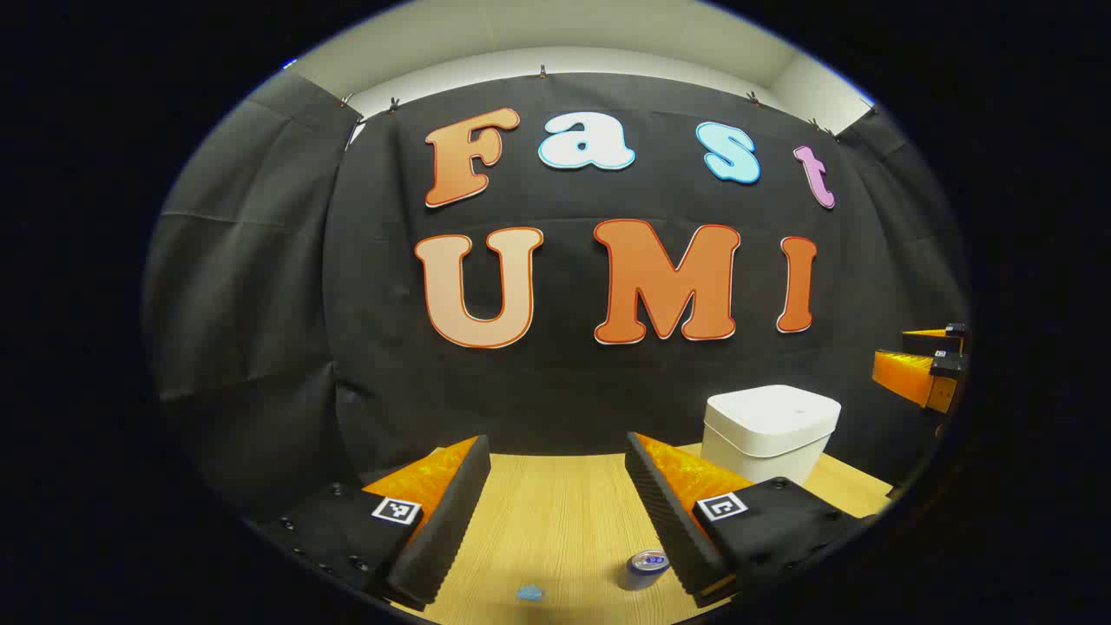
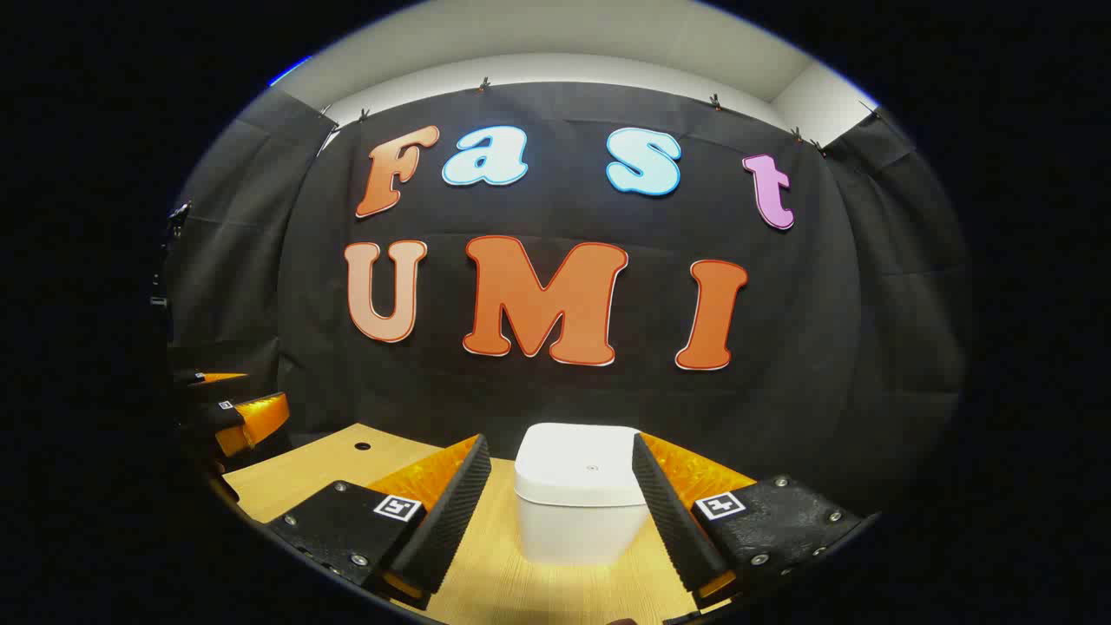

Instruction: Press the lid of the desktop garbage bin to open it, pick up the crumpled paper on the desktop and throw it into the bin, then pick up the pop can on the desktop and drop it into the bin, and finally close the garbage bin lid.

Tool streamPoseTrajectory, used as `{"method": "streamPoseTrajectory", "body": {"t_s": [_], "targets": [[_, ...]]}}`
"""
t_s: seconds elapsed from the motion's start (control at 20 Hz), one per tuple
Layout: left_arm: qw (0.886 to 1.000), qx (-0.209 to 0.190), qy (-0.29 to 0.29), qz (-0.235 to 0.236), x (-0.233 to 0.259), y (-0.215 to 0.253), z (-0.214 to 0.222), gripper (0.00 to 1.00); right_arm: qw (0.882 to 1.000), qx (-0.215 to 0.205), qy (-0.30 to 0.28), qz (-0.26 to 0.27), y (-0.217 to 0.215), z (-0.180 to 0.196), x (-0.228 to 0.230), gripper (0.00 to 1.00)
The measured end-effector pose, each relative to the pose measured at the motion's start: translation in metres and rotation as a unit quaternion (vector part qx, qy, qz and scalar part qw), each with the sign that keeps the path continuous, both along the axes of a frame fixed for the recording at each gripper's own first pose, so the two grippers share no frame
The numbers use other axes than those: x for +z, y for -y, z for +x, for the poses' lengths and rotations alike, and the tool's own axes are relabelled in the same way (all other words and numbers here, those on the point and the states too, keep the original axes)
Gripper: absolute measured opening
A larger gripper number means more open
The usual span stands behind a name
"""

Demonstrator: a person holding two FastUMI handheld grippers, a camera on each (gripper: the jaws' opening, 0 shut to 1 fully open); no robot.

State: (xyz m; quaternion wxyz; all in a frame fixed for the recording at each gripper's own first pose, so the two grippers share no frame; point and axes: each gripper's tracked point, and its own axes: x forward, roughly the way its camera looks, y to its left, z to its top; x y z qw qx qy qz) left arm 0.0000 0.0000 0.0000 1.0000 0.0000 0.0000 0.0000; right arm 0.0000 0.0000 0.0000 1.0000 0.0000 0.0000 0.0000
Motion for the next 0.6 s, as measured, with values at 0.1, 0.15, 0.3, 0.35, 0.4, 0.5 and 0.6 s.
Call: {"method": "streamPoseTrajectory", "body": {"t_s": [0.1,0.15,0.3,0.35,0.4,0.5,0.6], "targets": [[1.000,-0.002,0.000,0.000,0.000,0.000,0.002,1.00,1.000,-0.002,0.000,-0.003,-0.001,0.002,0.001,0.99],[1.000,-0.004,-0.001,0.001,0.000,-0.001,0.003,1.00,1.000,-0.003,0.001,-0.004,-0.002,0.003,0.002,0.99],[1.000,-0.006,-0.003,0.002,-0.005,-0.003,0.008,1.00,1.000,-0.010,-0.001,-0.007,-0.004,0.005,0.003,0.99],[1.000,-0.006,-0.003,0.004,-0.005,-0.005,0.010,0.99,1.000,-0.013,-0.004,-0.006,-0.005,0.006,0.002,0.99],[1.000,-0.008,-0.002,0.005,-0.004,-0.006,0.011,1.00,1.000,-0.016,-0.006,-0.005,-0.005,0.007,0.002,0.99],[1.000,-0.013,0.002,0.008,-0.003,-0.010,0.013,1.00,1.000,-0.025,-0.007,-0.002,-0.007,0.008,0.002,0.99],[1.000,-0.021,0.003,0.012,-0.002,-0.012,0.016,1.00,0.999,-0.037,-0.008,-0.006,-0.007,0.009,0.002,0.99]]}}
